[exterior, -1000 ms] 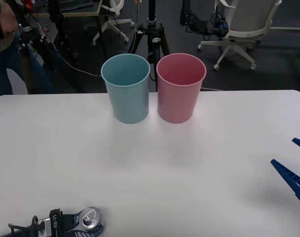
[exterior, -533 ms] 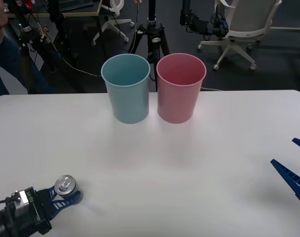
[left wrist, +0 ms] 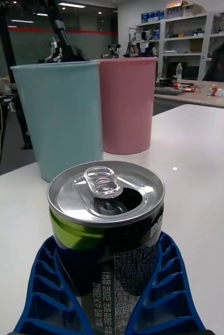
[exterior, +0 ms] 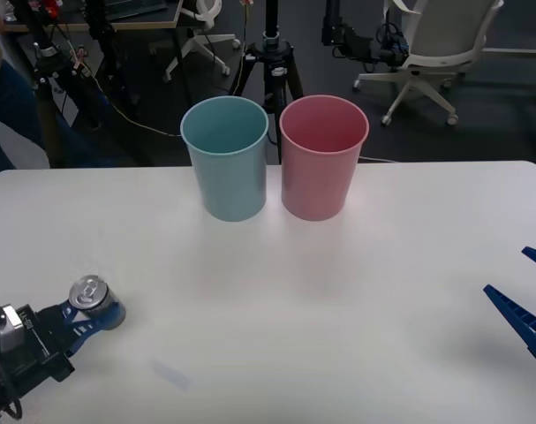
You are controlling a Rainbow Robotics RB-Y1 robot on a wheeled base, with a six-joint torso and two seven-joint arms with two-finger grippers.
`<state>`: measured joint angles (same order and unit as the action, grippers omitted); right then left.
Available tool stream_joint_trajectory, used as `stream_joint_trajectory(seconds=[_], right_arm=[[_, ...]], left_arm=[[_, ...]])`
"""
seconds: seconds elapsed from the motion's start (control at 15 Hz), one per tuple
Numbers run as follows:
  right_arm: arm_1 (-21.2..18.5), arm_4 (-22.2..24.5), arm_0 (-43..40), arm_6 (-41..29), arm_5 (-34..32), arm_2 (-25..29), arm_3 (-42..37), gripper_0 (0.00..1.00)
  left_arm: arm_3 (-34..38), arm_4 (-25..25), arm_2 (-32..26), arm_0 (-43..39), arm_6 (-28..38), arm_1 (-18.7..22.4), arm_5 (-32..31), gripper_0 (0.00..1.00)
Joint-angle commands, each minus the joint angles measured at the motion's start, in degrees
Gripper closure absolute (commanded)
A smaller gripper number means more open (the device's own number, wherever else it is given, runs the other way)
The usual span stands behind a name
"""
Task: Grasp the object on the table and drop it into the matching bin: aluminum can to the light blue bin, PET bottle to the pink bin.
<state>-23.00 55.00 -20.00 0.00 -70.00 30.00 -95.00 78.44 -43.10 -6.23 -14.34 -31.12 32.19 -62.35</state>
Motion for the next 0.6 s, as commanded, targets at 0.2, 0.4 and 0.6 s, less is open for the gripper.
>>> stream_joint_trajectory(seconds=[0.2, 0.4, 0.6], right_arm=[[0.0, 0.0, 0.0, 0.0, 0.0, 0.0, 0.0, 0.00], [0.0, 0.0, 0.0, 0.0, 0.0, 0.0, 0.0, 0.00], [0.0, 0.0, 0.0, 0.0, 0.0, 0.0, 0.0, 0.00]], left_arm=[[8.9, 4.3, 2.3, -0.1, 1.1, 4.5, 8.7, 1.00], [15.8, 7.5, 2.8, -0.3, 2.7, 9.9, 15.1, 1.00], [22.5, 8.8, 2.8, -0.3, 11.0, 15.3, 20.5, 1.00]])
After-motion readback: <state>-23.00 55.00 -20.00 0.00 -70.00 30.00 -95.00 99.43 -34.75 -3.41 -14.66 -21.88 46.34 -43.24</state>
